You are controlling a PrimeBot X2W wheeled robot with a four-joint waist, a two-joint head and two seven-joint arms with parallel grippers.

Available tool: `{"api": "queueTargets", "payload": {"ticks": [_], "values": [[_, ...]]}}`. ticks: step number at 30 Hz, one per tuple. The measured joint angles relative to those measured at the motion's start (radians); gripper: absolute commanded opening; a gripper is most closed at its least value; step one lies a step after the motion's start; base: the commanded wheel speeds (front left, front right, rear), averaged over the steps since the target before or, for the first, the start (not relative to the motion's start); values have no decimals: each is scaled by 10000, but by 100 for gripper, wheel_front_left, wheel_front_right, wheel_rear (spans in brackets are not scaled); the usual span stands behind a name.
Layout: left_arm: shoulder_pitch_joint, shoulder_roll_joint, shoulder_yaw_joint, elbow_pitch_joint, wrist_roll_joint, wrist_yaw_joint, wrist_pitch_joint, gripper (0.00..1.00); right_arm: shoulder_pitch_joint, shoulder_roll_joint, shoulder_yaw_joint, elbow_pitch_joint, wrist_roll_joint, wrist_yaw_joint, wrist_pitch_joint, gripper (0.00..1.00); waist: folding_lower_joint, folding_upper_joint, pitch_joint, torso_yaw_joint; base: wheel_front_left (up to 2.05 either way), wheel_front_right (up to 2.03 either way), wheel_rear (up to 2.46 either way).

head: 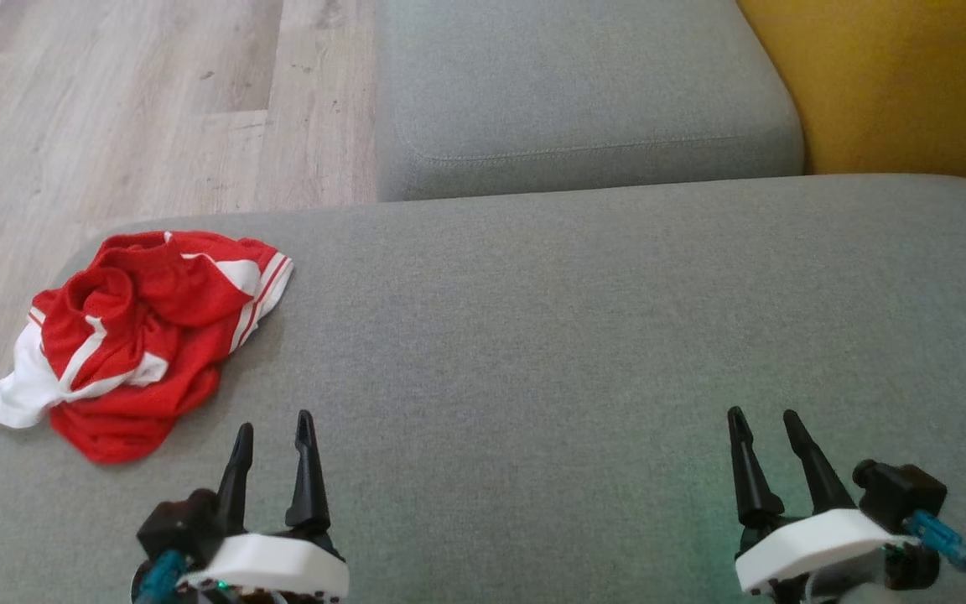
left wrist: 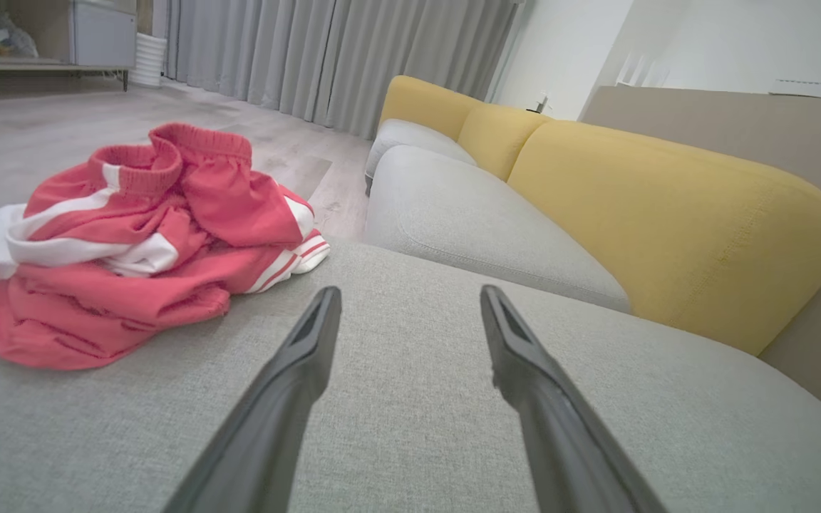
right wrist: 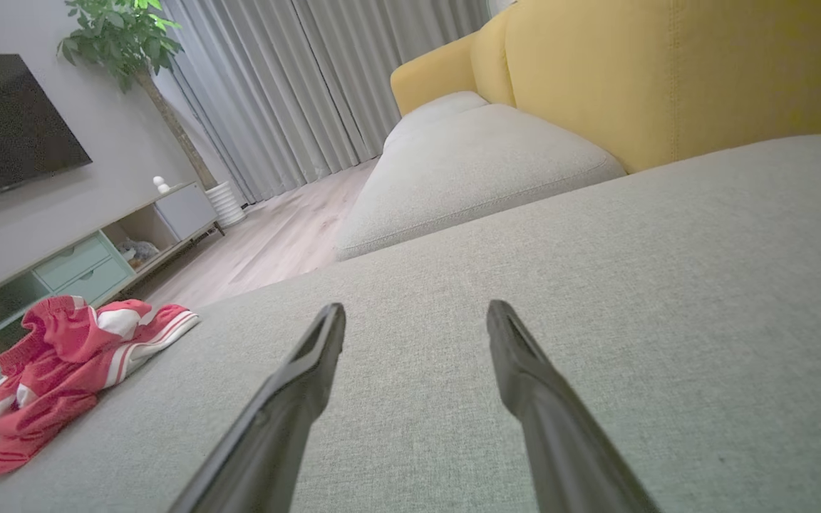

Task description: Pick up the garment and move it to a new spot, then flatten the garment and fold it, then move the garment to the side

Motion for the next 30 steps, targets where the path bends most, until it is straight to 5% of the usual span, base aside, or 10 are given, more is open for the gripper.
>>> {"api": "queueTargets", "payload": {"ticks": [30], "values": [[6, 40, -456, 662, 2759, 2, -825, 100, 108, -13, -464, 92, -3655, 0, -846, 100, -1, 0, -331, -105, 0, 0, 0]]}}
